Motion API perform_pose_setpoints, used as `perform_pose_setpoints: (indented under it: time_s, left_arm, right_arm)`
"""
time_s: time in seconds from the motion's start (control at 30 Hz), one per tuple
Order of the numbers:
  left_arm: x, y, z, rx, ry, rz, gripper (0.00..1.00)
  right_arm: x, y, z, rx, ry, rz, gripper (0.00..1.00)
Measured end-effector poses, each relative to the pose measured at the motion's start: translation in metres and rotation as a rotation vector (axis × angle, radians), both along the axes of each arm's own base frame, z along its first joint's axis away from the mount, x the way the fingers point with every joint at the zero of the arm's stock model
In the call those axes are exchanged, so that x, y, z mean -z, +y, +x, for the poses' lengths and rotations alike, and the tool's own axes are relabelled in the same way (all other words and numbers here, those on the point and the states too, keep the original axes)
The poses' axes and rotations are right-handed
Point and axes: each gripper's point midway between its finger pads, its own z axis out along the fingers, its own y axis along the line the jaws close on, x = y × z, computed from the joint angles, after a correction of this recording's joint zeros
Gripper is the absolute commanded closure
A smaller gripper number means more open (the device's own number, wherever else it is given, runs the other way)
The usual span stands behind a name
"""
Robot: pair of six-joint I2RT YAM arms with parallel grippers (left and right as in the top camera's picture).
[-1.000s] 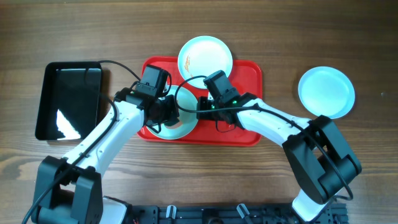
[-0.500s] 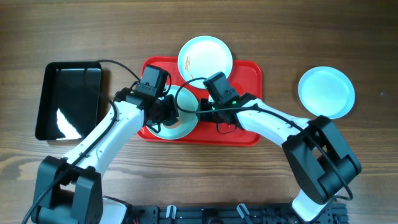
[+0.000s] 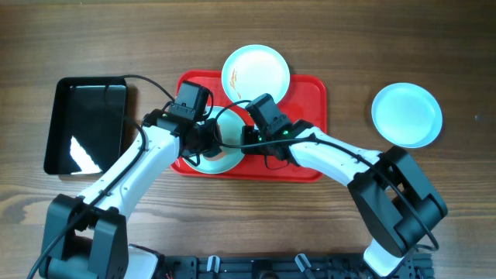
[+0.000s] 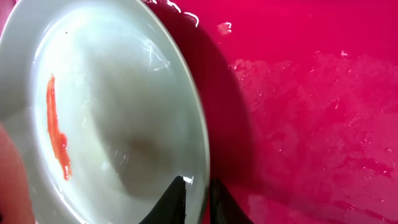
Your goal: Clean dirty plates on tray and stack at the side
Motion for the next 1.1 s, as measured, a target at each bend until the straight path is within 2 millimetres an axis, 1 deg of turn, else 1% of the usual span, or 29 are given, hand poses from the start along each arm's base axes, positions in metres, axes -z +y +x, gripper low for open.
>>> perform_pose_setpoints:
  time_s: [0.1,0.2,0.33,0.7,0.93,1.1]
  left_arm:
    - [0.0,0.0,0.0,0.0,-0.001,0.0,0.96]
    - [0.0,0.0,0.0,0.0,-0.001,0.0,0.96]
    - [0.0,0.0,0.0,0.0,-0.002,0.0,0.96]
    - [0.002,0.0,0.001,-0.001,0.001,0.004,0.96]
    - [0.016,0.0,0.002,-0.001,0.031,0.015,0.96]
    - [0.02,-0.001,0.004,-0.001,0.029,0.014,0.96]
  right_arm:
    - [0.001,0.0,0.0,0.001,0.001,-0.002,0.84]
    - [0.01,-0.001,0.0,0.002,0.013,-0.014,0.85]
    - [0.012,0.002,0.003,0.007,0.007,-0.005,0.96]
    - [0.012,0.001,0.004,0.021,0.006,-0.005,0.96]
    - [0.012,0.001,0.005,0.022,0.005,-0.005,0.96]
    - [0.012,0.001,0.005,0.022,0.006,-0.006,0.96]
